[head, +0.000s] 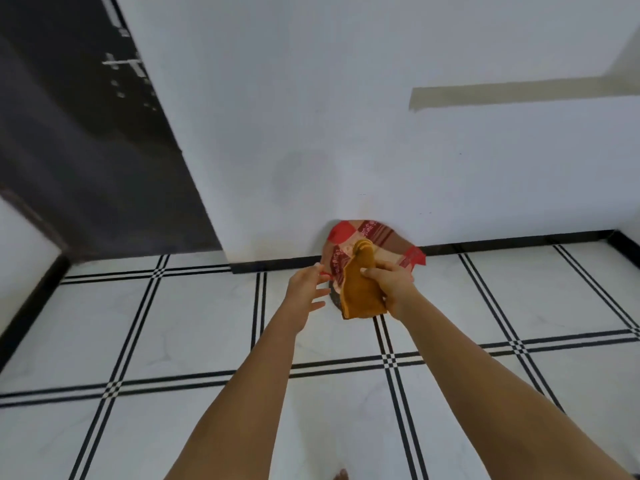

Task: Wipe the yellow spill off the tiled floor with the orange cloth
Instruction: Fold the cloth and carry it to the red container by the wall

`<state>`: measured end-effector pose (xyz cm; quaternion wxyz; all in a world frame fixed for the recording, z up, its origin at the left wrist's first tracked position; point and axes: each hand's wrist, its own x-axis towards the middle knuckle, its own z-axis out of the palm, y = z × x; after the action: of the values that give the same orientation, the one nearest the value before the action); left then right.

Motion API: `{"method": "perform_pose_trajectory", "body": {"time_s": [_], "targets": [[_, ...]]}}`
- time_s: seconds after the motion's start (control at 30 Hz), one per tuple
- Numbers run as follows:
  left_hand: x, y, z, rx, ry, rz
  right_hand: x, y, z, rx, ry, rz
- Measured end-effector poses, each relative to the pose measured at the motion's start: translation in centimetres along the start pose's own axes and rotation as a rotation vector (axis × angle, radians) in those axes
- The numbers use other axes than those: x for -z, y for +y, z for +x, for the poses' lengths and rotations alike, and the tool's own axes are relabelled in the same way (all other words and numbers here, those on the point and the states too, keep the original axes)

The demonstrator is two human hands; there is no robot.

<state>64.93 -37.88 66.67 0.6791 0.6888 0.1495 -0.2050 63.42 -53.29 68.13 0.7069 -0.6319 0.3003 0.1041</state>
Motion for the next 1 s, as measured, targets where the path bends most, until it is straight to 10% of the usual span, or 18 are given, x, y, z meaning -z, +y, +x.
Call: {"method": "perform_pose_trajectory", "body": {"time_s": [0.67, 1.0], "targets": [[-16.9, -2.9, 55.9, 0.444, 0.000, 0.017, 5.3, -1.2, 57.1, -0.341, 0.143, 0.301], [-18.5, -13.3, 65.9, 0.587, 0.013, 0.057, 7.0, 11.5, 68.6, -0.535, 0.249, 0.282]]}}
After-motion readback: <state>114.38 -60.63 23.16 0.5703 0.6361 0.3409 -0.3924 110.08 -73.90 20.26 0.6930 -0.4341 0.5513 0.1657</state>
